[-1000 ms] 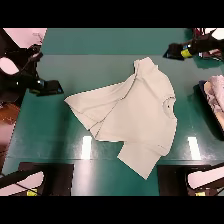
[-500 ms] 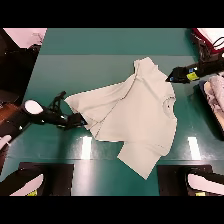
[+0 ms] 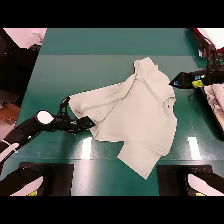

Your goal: Fold the shirts.

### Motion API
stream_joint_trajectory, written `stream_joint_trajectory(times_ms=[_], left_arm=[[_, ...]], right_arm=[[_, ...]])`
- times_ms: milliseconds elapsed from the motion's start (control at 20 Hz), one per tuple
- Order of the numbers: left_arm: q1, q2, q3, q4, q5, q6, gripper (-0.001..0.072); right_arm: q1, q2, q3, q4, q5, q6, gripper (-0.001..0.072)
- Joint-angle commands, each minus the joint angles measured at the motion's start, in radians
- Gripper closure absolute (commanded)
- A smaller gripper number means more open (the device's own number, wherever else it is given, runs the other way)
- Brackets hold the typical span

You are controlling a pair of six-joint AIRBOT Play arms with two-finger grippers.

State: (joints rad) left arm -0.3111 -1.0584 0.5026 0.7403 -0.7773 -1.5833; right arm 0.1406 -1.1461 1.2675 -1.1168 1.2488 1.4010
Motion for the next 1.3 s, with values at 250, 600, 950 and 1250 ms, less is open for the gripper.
stream_joint_trajectory(times_ms=[250, 600, 950, 1250], left_arm=[[-0.009, -0.006, 0.021, -0.011, -0.006, 0.004, 0.0402], [-0.009, -0.005, 0.066, 0.040, -0.065, 0.004, 0.0406], [-0.009, -0.005, 0.081, 0.162, -0.080, -0.028, 0.0513], [-0.009, -0.005, 0.124, 0.189, -0.035, -0.034, 0.0677]], right_arm=[[0.001, 0.031, -0.010, -0.001, -0.003, 0.000, 0.0428], [0.001, 0.031, -0.010, -0.002, 0.007, 0.000, 0.0428], [0.001, 0.030, -0.010, -0.003, 0.007, 0.000, 0.0428], [-0.006, 0.030, -0.011, -0.012, 0.034, 0.000, 0.0428]])
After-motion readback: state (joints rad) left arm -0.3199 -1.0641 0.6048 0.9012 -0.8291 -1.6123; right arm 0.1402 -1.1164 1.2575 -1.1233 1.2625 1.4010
